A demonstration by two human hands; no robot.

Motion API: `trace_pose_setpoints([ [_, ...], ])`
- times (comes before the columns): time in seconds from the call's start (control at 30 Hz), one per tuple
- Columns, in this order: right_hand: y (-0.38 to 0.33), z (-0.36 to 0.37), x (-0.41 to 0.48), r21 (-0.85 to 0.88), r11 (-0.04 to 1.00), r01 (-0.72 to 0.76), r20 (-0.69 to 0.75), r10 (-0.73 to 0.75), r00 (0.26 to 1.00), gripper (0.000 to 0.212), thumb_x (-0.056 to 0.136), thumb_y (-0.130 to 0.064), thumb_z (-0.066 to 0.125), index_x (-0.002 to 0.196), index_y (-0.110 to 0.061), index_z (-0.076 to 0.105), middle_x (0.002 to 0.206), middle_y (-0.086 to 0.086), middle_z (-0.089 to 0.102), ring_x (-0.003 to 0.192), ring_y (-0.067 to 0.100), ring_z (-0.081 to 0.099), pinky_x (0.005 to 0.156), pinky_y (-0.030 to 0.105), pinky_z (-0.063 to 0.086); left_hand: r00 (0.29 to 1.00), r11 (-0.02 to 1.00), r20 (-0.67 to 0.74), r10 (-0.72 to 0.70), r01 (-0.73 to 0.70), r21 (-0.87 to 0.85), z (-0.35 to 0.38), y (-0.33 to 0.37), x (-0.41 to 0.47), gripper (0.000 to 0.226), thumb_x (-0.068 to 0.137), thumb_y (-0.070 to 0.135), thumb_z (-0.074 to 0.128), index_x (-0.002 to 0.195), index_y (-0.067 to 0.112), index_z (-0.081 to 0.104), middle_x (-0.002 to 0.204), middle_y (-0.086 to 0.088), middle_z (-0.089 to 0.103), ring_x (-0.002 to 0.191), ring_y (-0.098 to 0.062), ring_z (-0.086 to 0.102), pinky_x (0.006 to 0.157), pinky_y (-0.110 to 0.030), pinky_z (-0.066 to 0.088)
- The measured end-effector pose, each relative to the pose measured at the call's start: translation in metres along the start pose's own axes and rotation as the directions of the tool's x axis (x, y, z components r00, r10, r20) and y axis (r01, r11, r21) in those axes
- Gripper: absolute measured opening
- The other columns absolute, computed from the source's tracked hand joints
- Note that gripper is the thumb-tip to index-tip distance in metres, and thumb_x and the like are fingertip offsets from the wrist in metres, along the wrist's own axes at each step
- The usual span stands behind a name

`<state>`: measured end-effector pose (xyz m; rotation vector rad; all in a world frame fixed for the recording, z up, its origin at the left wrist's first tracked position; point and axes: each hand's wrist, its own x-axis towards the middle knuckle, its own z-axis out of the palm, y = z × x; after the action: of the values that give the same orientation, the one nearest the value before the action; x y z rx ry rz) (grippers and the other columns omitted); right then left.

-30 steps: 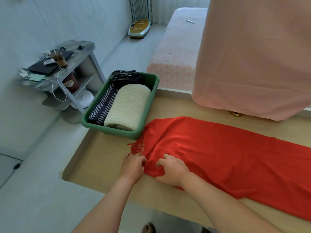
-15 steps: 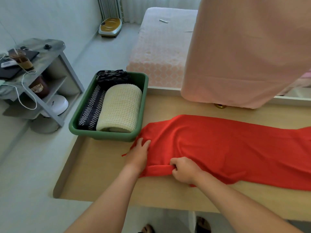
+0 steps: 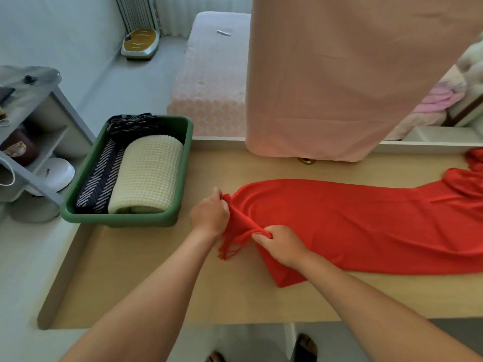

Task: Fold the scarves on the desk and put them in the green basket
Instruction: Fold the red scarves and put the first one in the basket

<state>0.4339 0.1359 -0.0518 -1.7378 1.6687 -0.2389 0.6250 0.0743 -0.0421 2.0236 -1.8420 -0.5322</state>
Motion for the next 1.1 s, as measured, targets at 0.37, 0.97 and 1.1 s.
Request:
trace_pose_setpoints([
  [0.37,0.164,-0.103,-0.024,0.412,0.794,-0.447,-0.283,0.578,0.766,0.057,0.105,-0.042,0.033,0.114,0.003,0.067,0.117,0.026,0.066,0.114,0.039,0.06,0.092,0.039,0.043,0.91,0.894,0.248,0.332,-0.219,-0.391,0.08,0.182,0.02,0.064,0.095,0.012,0.051,0.152,0.026,0.025,0.138,-0.005,0.055,0.128,-0.022,0.051,0.105,-0.028,0.038],
  [0.97,0.271,-0.093,-0.079,-0.209,0.977,-0.05,-0.084,0.033,0.996,0.011,0.08,-0.022,0.071,0.091,-0.022,0.068,0.091,-0.004,0.053,0.095,0.021,0.056,0.085,0.032,0.044,0.791,0.849,0.594,0.149,-0.41,0.333,0.162,0.119,-0.074,0.112,0.076,0.067,0.064,0.156,0.029,-0.003,0.163,-0.002,-0.014,0.151,-0.023,-0.01,0.122,-0.041,0.006],
  [1.1,0.27,-0.098,-0.088,-0.255,0.966,-0.05,-0.011,0.049,0.999,0.024,0.08,-0.03,0.071,0.102,-0.026,0.065,0.093,-0.006,0.052,0.095,0.016,0.055,0.081,0.027,0.041,0.785,0.82,0.613,0.09,-0.407,0.401,0.147,0.106,-0.055,0.113,0.077,0.067,0.063,0.156,0.027,-0.008,0.162,-0.006,-0.018,0.15,-0.026,-0.011,0.122,-0.041,0.007],
])
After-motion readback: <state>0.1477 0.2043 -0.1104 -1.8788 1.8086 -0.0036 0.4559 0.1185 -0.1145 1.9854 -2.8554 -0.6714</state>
